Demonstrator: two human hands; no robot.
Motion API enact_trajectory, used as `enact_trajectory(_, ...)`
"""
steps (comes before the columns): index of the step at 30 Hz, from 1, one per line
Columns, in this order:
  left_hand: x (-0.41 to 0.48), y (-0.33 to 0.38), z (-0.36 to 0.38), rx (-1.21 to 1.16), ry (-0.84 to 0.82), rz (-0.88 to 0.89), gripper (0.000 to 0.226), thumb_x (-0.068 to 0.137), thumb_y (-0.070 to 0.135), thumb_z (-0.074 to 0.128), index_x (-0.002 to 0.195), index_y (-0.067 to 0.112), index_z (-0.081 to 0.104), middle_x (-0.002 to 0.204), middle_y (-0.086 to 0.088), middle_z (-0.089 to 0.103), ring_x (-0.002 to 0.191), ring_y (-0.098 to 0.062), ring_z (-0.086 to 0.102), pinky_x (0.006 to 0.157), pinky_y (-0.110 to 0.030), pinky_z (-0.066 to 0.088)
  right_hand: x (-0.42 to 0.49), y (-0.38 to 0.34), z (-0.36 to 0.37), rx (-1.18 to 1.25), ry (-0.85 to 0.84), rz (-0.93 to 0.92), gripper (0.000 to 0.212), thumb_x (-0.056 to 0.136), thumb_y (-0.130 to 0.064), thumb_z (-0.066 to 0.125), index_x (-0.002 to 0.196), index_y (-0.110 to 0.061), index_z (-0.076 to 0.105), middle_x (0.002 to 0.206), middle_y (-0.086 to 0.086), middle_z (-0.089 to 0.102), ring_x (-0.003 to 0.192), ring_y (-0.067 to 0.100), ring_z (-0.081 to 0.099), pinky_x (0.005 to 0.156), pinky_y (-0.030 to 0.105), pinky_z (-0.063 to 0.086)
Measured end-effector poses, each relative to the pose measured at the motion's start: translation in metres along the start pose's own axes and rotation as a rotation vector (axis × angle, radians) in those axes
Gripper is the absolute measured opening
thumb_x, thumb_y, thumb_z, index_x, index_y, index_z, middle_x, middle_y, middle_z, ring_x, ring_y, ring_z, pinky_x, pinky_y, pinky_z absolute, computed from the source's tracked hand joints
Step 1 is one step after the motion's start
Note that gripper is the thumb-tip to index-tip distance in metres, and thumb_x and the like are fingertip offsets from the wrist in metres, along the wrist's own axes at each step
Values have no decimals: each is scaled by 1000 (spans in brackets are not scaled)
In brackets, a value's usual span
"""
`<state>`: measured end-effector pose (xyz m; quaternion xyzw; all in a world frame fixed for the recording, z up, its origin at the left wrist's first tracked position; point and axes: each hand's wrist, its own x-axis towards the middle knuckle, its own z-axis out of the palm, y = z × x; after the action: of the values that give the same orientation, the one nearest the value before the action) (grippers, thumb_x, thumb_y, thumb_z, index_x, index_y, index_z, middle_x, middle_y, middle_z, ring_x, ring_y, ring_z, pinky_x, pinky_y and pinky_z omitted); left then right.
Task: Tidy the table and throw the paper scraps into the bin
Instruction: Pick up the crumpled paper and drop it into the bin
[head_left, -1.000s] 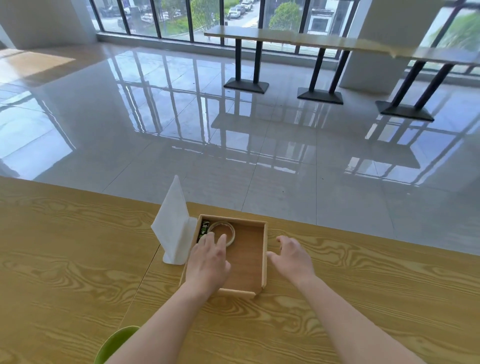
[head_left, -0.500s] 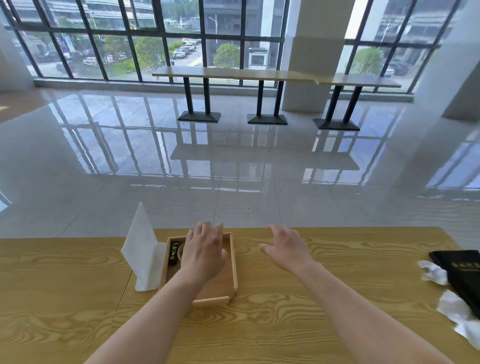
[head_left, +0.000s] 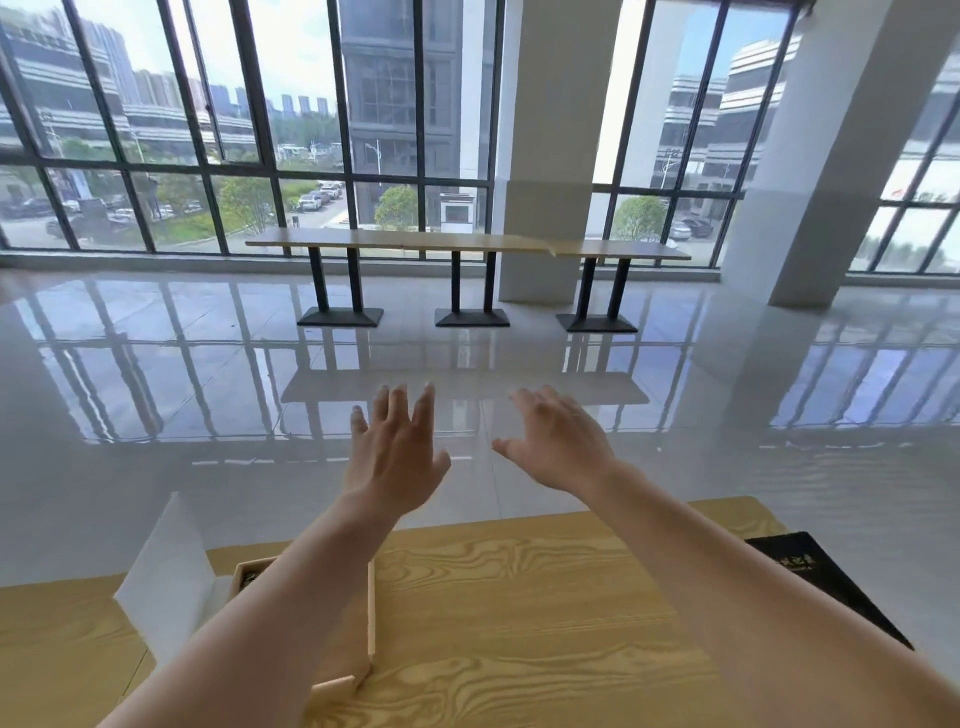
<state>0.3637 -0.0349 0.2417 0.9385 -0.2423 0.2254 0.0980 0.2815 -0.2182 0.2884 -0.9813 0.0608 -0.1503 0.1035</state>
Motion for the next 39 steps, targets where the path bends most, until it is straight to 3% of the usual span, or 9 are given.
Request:
enact_trajectory(14,104,96,-147,78,392,74,89,87,52,51,153,22,-1,161,-20,10,148,-40,-1,115,-64,11,1,10,-205,-67,418,-160,72,89,-55,61,148,-20,37,139,10,51,127,34,49,99,44,44)
enact_trajectory(23,124,93,-181,112,443,95,89,88,55,49,153,24,-2,161,-18,9,148,-39,0,117,-62,11,-3,7,-241,-43,565,-180,68,90,-56,60,145,-22,40,138,6,54,125,30,52,94,43,46)
enact_trajectory(26,108,92,-156,93,398,119,87,88,56,48,153,22,1,160,-19,12,148,-40,4,116,-61,14,-7,16,-215,-5,533,-166,65,90,-53,61,143,-20,42,132,6,57,121,29,54,93,42,47)
enact_trajectory(31,71,103,-86,47,175,126,89,88,58,48,153,21,0,160,-17,9,148,-39,1,117,-61,14,-20,45,-146,12,349,-44,67,89,-54,61,144,-20,41,139,6,52,129,30,48,97,45,47)
enact_trajectory(39,27,167,4,-21,-49,236,88,88,56,49,153,21,2,158,-15,14,147,-38,7,115,-60,18,-82,141,-67,-1,135,208,68,90,-55,60,145,-21,41,143,6,51,130,30,47,99,44,45)
